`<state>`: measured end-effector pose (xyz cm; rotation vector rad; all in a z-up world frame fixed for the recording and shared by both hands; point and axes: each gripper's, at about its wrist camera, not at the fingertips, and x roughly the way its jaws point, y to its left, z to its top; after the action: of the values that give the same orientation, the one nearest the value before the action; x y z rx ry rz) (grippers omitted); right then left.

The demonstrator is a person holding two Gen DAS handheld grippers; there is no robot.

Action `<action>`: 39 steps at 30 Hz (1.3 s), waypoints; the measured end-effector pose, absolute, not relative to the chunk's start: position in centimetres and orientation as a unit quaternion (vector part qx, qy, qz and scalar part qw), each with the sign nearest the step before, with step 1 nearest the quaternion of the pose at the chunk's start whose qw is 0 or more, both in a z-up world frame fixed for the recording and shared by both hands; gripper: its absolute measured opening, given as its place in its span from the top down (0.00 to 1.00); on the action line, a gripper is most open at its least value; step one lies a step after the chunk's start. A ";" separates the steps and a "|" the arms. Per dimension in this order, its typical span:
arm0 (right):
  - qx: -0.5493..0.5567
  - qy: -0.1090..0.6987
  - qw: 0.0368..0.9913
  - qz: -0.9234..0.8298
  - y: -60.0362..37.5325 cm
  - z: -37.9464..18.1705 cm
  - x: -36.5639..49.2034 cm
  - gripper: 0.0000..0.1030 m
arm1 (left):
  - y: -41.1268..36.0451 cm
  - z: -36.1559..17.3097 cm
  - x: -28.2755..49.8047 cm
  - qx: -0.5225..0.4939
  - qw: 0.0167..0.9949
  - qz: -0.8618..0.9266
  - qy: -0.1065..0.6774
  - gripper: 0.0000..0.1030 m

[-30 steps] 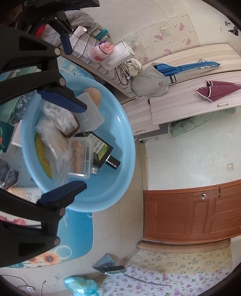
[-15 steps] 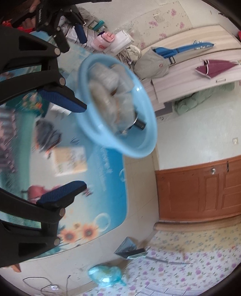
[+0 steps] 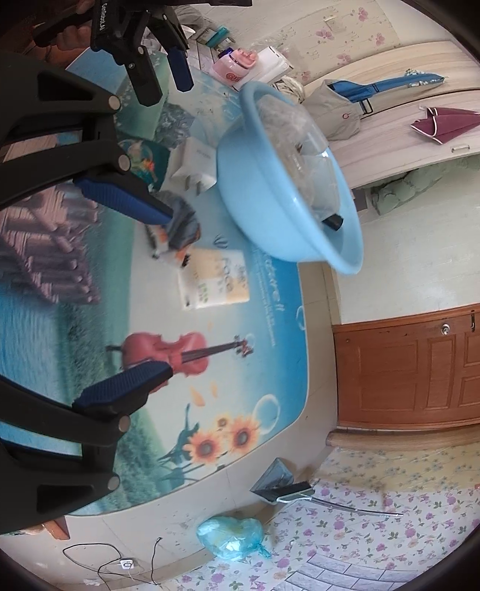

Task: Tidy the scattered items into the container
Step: 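Move both grippers from the basin toward the packets on the table mat, then grasp the green snack packet with the left gripper while the right grasps the grey wrapper packet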

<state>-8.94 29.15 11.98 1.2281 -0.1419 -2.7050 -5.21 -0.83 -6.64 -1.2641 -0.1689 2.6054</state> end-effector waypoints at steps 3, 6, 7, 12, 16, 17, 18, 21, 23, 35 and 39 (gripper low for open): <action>0.414 -0.058 0.079 -0.905 30.0 11.6 -8.9 0.25 | 0.2 -7.0 -5.5 -0.439 0.126 0.888 -0.052 0.12; 0.415 -0.067 0.080 -0.904 30.4 11.4 -8.9 0.26 | 1.6 -7.4 -5.6 -0.445 0.142 0.883 -0.044 0.12; 0.415 -0.068 0.082 -0.904 30.5 11.4 -8.9 0.25 | 1.9 -7.5 -5.7 -0.447 0.146 0.881 -0.042 0.12; 0.413 -0.068 0.103 -0.902 29.5 11.4 -8.8 0.26 | 4.2 -9.0 -6.0 -0.474 0.150 0.868 -0.009 0.12; 0.410 -0.058 0.118 -0.903 28.2 11.6 -8.8 0.26 | 5.2 -9.6 -6.2 -0.475 0.137 0.869 0.021 0.12; 0.409 -0.058 0.120 -0.903 28.1 11.7 -8.9 0.26 | 5.6 -9.7 -6.1 -0.472 0.133 0.871 0.035 0.12; 0.410 -0.058 0.122 -0.902 27.8 11.7 -9.0 0.26 | 6.0 -9.9 -6.0 -0.467 0.130 0.873 0.054 0.12; 0.414 -0.057 0.130 -0.899 27.1 11.7 -9.5 0.26 | 6.3 -9.7 -5.4 -0.449 0.147 0.879 0.063 0.34; 0.418 -0.052 0.132 -0.897 26.4 11.6 -9.7 0.26 | 6.3 -9.4 -5.2 -0.446 0.153 0.880 0.067 0.57; 0.449 -0.042 0.128 -0.883 24.0 10.4 -11.1 0.26 | 1.3 -8.6 -4.4 -0.435 0.111 0.892 0.044 0.60; 0.463 -0.042 0.120 -0.877 23.3 9.7 -11.8 0.28 | -0.5 -8.3 -4.4 -0.429 0.095 0.898 0.028 0.60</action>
<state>-11.79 23.32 9.67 1.3527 -0.1230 -2.5628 -4.37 -0.49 -8.26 -1.2732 0.0843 2.6616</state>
